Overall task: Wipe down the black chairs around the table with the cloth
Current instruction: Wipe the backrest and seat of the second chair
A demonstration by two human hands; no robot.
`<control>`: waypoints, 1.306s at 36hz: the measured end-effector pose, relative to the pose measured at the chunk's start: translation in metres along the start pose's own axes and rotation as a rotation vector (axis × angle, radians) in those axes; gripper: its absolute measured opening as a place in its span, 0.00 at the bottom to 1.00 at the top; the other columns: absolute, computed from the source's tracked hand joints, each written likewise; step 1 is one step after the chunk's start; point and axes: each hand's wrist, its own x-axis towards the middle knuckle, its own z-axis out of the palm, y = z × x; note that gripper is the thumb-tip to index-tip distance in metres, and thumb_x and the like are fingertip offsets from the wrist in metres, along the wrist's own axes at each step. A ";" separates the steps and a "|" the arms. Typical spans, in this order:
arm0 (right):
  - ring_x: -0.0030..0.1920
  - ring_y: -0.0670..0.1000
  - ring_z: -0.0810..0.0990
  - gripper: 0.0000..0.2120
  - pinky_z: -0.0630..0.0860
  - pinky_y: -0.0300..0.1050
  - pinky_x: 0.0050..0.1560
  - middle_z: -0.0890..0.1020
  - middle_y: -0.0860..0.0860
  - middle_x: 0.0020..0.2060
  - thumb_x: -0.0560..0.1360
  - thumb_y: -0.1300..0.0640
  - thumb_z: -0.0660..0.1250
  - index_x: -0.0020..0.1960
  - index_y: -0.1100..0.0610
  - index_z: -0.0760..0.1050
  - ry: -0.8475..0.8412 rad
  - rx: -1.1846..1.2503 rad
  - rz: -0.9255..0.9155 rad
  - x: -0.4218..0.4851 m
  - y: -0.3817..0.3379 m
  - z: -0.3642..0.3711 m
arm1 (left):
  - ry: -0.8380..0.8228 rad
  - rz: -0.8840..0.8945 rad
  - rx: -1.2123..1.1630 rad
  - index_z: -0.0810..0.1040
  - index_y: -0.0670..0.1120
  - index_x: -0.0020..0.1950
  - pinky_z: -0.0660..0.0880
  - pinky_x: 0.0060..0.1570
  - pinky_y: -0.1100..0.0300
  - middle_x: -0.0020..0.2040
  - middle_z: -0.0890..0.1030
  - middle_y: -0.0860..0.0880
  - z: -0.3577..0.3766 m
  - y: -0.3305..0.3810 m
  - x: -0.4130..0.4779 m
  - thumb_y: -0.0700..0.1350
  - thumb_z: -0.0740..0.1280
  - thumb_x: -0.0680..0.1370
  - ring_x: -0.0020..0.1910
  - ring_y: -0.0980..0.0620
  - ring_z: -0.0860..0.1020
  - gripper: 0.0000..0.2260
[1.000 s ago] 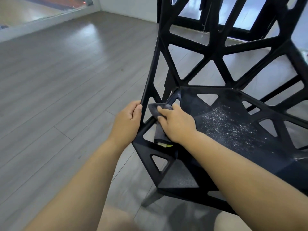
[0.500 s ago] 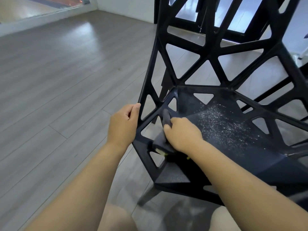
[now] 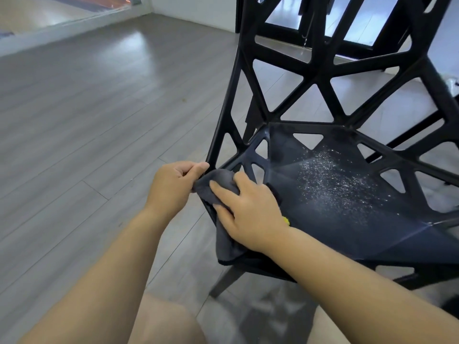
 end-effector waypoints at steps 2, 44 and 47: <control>0.32 0.57 0.70 0.18 0.60 0.44 0.30 0.74 0.57 0.42 0.73 0.52 0.63 0.61 0.56 0.78 -0.038 -0.014 -0.078 -0.011 0.001 -0.003 | -0.016 0.002 -0.005 0.80 0.36 0.41 0.77 0.43 0.47 0.37 0.80 0.37 -0.002 0.000 -0.001 0.50 0.67 0.77 0.35 0.43 0.77 0.16; 0.51 0.63 0.74 0.14 0.74 0.56 0.54 0.69 0.57 0.58 0.80 0.46 0.56 0.62 0.50 0.70 -0.053 -0.102 0.668 0.079 0.166 -0.037 | -0.269 0.638 1.387 0.72 0.44 0.57 0.63 0.55 0.56 0.53 0.77 0.47 0.118 0.046 0.099 0.40 0.55 0.77 0.53 0.46 0.74 0.10; 0.55 0.61 0.73 0.15 0.72 0.55 0.57 0.68 0.57 0.59 0.81 0.46 0.54 0.64 0.49 0.71 -0.060 -0.176 0.691 0.098 0.179 -0.025 | -0.258 0.583 1.451 0.68 0.39 0.63 0.61 0.59 0.55 0.49 0.79 0.47 0.125 0.039 0.100 0.38 0.53 0.76 0.48 0.47 0.76 0.16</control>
